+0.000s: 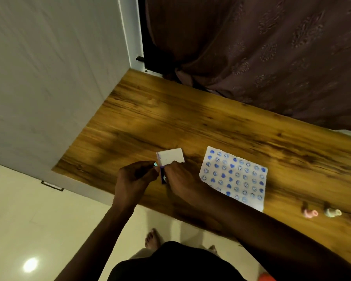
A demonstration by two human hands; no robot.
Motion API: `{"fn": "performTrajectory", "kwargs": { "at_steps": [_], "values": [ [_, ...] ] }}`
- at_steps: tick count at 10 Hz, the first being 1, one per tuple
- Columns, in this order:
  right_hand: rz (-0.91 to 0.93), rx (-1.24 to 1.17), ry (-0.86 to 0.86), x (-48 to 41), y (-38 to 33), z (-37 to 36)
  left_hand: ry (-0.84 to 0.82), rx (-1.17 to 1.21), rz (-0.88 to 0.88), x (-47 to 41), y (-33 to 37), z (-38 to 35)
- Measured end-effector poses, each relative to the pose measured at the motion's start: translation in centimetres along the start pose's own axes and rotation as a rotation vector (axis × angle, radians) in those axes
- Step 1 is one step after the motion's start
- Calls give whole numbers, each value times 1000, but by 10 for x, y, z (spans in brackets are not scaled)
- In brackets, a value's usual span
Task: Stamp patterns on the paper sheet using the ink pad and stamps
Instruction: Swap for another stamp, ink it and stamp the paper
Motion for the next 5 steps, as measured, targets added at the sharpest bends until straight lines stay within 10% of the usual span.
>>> {"fn": "performTrajectory", "kwargs": {
  "at_steps": [1, 5],
  "values": [
    [855, -390, -772, 38, 30, 18, -55, 13, -50, 1, 5, -7],
    [422, -999, -874, 22, 152, -6, -208, -20, -64, -7, 6, -72]
  ]
}}
Point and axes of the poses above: each hand's wrist, its own x-axis away from the middle knuckle, its own z-axis out of the back of the hand, y = z × x, the point moved 1 cm from there along -x, towards the middle knuckle, and after that the axes turned 15 degrees about -y, right-handed, at the moved point
